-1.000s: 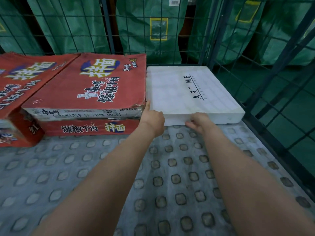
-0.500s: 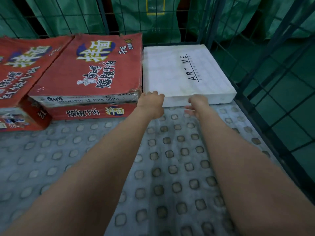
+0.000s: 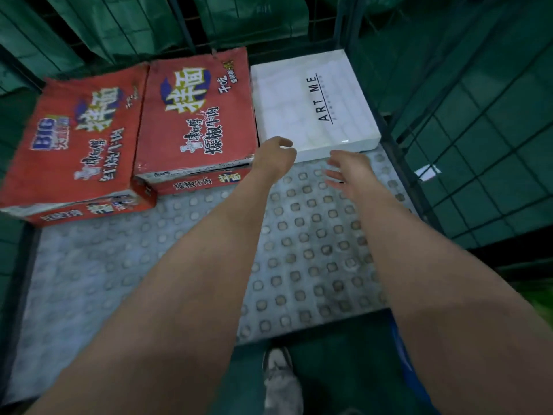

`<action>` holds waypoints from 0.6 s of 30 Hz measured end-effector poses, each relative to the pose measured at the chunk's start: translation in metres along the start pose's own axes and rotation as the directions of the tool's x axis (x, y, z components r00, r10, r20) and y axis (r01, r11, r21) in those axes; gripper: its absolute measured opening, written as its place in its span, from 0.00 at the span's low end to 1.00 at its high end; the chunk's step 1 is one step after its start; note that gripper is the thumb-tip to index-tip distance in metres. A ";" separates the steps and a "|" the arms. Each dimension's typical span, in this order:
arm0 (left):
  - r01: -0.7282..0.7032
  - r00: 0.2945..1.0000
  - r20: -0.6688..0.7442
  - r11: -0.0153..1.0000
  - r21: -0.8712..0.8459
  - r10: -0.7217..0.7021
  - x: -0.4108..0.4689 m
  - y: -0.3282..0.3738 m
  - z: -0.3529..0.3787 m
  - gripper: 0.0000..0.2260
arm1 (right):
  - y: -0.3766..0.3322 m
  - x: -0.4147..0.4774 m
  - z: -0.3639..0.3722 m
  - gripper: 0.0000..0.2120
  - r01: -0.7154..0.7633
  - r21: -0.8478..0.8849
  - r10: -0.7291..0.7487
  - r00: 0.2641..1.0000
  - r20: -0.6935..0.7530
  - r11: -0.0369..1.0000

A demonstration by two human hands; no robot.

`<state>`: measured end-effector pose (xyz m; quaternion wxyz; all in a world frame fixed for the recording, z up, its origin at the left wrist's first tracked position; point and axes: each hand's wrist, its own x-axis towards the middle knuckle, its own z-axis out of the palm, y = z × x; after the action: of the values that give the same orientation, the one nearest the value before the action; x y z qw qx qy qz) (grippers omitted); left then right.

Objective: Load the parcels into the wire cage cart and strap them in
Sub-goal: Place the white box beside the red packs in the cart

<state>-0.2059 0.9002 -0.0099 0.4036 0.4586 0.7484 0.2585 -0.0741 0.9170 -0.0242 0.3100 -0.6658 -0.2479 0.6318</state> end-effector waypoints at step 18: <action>0.231 0.916 0.355 0.968 -0.095 -0.184 -0.228 0.058 -0.090 0.13 | 0.044 -0.279 -0.024 0.06 -0.145 0.487 0.237 0.962 -0.134 0.862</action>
<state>-0.1958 0.7205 0.1666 0.5833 0.3861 0.6917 0.1798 -0.0753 0.6829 0.1358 0.4206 -0.6483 0.0115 0.6346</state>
